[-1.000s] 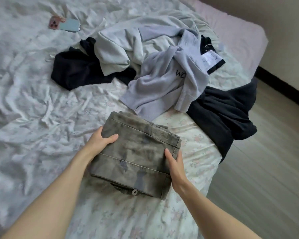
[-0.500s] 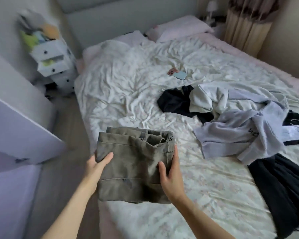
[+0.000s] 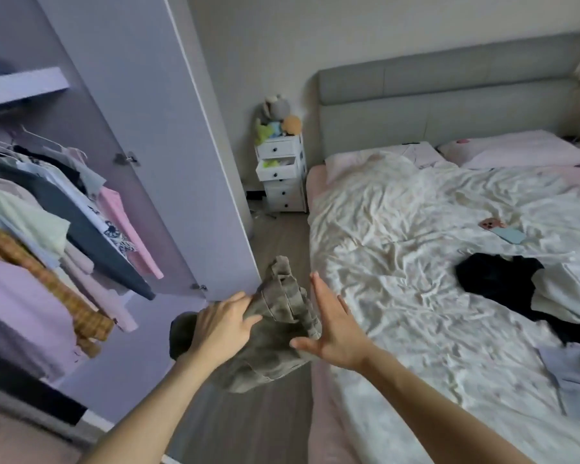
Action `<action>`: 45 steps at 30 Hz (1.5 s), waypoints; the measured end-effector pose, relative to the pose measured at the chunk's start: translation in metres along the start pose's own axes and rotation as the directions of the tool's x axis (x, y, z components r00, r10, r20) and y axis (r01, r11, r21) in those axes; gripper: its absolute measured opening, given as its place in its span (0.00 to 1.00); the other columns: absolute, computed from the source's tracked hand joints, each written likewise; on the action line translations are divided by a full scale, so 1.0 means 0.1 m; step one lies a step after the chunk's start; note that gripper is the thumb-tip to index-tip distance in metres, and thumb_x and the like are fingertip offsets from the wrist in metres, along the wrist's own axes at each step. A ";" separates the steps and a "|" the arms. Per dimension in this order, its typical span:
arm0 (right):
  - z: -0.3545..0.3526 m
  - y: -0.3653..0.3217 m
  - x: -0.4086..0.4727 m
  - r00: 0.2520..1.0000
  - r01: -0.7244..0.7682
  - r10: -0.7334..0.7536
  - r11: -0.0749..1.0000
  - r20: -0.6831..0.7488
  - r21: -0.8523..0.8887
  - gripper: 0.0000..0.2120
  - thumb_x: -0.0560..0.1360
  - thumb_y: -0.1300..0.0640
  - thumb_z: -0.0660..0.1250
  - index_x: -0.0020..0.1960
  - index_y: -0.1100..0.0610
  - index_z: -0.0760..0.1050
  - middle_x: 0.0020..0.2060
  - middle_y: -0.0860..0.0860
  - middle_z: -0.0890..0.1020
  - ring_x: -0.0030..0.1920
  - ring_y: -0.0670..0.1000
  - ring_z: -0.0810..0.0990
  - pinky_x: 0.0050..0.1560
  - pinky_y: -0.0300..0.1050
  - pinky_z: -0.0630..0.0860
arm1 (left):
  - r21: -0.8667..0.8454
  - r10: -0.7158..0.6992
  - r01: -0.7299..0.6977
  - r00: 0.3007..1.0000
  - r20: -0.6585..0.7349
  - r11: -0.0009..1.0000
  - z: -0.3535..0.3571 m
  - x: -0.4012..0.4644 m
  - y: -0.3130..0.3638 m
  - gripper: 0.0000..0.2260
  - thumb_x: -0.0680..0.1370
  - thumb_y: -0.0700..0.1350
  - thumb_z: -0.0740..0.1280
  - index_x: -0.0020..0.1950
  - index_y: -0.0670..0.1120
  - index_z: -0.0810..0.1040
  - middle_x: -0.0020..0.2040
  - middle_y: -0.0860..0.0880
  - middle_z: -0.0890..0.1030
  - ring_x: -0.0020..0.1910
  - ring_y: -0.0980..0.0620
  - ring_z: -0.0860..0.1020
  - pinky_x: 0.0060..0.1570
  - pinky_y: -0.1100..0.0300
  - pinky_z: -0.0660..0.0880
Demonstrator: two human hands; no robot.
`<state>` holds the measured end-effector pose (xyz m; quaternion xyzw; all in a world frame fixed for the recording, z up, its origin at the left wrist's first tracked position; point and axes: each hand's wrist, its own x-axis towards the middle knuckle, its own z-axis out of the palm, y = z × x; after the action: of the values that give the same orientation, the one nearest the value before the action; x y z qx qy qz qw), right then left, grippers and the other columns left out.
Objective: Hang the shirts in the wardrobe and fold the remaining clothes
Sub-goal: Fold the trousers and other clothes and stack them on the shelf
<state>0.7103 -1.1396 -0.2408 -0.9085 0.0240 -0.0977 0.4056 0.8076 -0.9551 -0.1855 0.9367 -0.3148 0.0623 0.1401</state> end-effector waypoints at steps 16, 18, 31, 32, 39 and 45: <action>1.00 -1.47 1.29 0.893 0.235 -0.263 0.964 -0.365 -0.121 0.17 0.70 0.59 0.63 0.58 0.60 0.70 0.52 0.53 0.75 0.53 0.56 0.73 0.56 0.44 0.66 | 0.322 0.320 -0.168 0.800 -0.508 0.932 -1.05 0.05 -1.54 0.21 0.58 0.34 0.77 0.49 0.47 0.82 0.38 0.52 0.81 0.37 0.48 0.80 0.53 0.53 0.66; 1.01 -1.55 1.54 0.872 0.223 -0.263 0.964 -0.413 -0.144 0.18 0.68 0.66 0.64 0.58 0.62 0.71 0.53 0.55 0.75 0.54 0.58 0.73 0.57 0.45 0.66 | 0.303 0.259 -0.093 0.778 -0.572 0.948 -1.07 0.25 -1.59 0.20 0.59 0.35 0.77 0.48 0.47 0.82 0.39 0.52 0.81 0.39 0.48 0.80 0.54 0.49 0.70; 0.40 -2.33 4.26 0.718 0.448 -0.609 0.775 -0.338 -0.446 0.16 0.66 0.63 0.68 0.54 0.62 0.74 0.49 0.56 0.79 0.46 0.60 0.78 0.47 0.56 0.72 | 0.120 -0.057 0.260 0.584 -0.810 0.958 -1.85 2.34 -2.50 0.18 0.61 0.33 0.76 0.49 0.44 0.82 0.41 0.49 0.83 0.44 0.43 0.80 0.55 0.51 0.63; 0.36 -2.45 4.52 0.696 0.484 -0.635 0.759 -0.335 -0.436 0.16 0.68 0.62 0.67 0.55 0.62 0.74 0.51 0.56 0.79 0.47 0.61 0.77 0.48 0.56 0.71 | 0.122 -0.063 0.288 0.558 -0.827 0.950 -2.00 2.51 -2.60 0.18 0.62 0.33 0.76 0.49 0.44 0.82 0.41 0.48 0.83 0.44 0.43 0.80 0.54 0.52 0.61; 0.45 -3.29 5.82 0.586 0.658 -0.713 0.696 -0.386 -0.288 0.12 0.74 0.62 0.63 0.57 0.61 0.71 0.52 0.55 0.76 0.50 0.58 0.72 0.51 0.52 0.65 | 0.181 -0.024 0.409 0.447 -0.894 0.894 -2.95 3.16 -3.27 0.15 0.67 0.37 0.72 0.53 0.46 0.80 0.46 0.49 0.82 0.50 0.43 0.77 0.58 0.53 0.57; 0.61 -4.11 6.86 0.556 0.747 -0.679 0.661 -0.479 -0.069 0.12 0.75 0.61 0.61 0.59 0.59 0.69 0.51 0.54 0.73 0.52 0.56 0.69 0.49 0.46 0.61 | 0.255 0.083 0.484 0.348 -0.934 0.837 -3.78 3.75 -3.92 0.16 0.74 0.44 0.68 0.62 0.47 0.75 0.57 0.48 0.79 0.59 0.45 0.74 0.65 0.50 0.57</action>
<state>1.3802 -0.9043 0.1328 -0.7564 -0.2570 -0.4697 0.3758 1.3326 -0.7567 0.1638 0.7725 -0.0317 0.6319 0.0541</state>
